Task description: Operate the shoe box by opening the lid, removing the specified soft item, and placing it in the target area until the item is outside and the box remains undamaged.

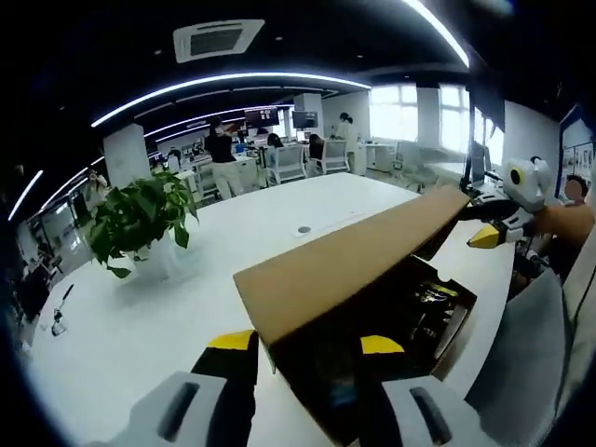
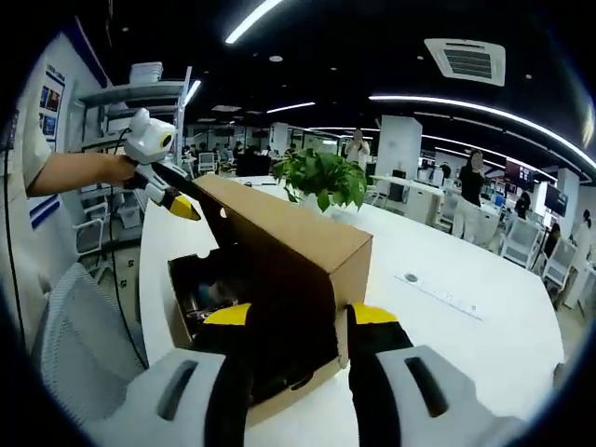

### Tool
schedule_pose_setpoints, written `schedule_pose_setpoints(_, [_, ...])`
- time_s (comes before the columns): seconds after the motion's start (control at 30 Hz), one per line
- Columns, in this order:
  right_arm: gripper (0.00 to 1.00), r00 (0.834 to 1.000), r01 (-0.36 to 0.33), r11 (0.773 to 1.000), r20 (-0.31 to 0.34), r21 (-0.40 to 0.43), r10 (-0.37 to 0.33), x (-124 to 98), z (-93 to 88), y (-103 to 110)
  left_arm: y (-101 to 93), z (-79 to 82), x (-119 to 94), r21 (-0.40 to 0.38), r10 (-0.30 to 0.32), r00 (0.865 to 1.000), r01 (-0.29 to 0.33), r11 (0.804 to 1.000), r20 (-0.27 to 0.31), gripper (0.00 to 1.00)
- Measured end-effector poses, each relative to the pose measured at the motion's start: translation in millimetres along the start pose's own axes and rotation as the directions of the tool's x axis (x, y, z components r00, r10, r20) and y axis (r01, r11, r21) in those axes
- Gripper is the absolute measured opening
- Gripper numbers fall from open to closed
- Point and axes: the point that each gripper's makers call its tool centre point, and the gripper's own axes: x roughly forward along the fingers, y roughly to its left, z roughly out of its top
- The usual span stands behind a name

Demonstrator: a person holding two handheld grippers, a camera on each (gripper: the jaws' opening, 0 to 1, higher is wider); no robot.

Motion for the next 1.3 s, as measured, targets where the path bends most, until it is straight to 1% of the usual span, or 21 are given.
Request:
schedule_pose_setpoints(0.1, [0.36, 1.000, 0.004, 1.000, 0.005, 0.000, -0.004, 1.7, 1.9, -2.9, 4.5, 2.3, 1.8, 0.004, 0.015, 1.000, -0.015, 1.000, 0.006, 0.35])
schedule_pose_setpoints(0.23, [0.36, 1.000, 0.008, 1.000, 0.007, -0.004, -0.008, 4.8, 4.8, -7.8, 12.2, 7.3, 5.0, -0.014, 0.033, 0.999, -0.033, 0.999, 0.022, 0.30])
schedule_pose_setpoints(0.37, [0.35, 1.000, 0.015, 1.000, 0.011, -0.006, -0.015, 7.7, 7.7, -13.3, 18.6, 11.8, 9.6, -0.014, 0.050, 0.998, -0.050, 0.999, 0.024, 0.27])
schedule_pose_setpoints(0.7, [0.29, 0.999, 0.041, 0.999, 0.016, -0.014, -0.040, 15.9, 12.8, -29.2, 35.7, 19.5, 18.5, -0.020, 0.093, 0.995, -0.092, 0.996, 0.042, 0.15])
schedule_pose_setpoints(0.87, [0.27, 0.999, 0.051, 0.999, 0.017, -0.015, -0.051, 20.0, 14.5, -36.8, 45.1, 23.2, 23.2, -0.017, 0.124, 0.991, -0.124, 0.992, 0.043, 0.08])
schedule_pose_setpoints(0.93, [0.27, 0.998, 0.055, 0.998, 0.018, -0.001, -0.055, 21.0, 15.3, -39.2, 50.3, 24.2, 25.1, -0.016, 0.142, 0.989, -0.141, 0.990, 0.042, 0.05])
schedule_pose_setpoints(1.2, [0.20, 0.995, 0.095, 0.995, 0.019, 0.029, -0.096, 26.0, 17.4, -52.3, 58.8, 28.7, 33.5, -0.037, 0.141, 0.988, -0.139, 0.990, 0.055, 0.04])
schedule_pose_setpoints(1.3, [0.18, 0.994, 0.110, 0.991, 0.020, 0.074, -0.111, 26.3, 16.1, -57.4, 61.0, 30.0, 36.1, -0.039, 0.136, 0.989, -0.134, 0.990, 0.056, 0.03])
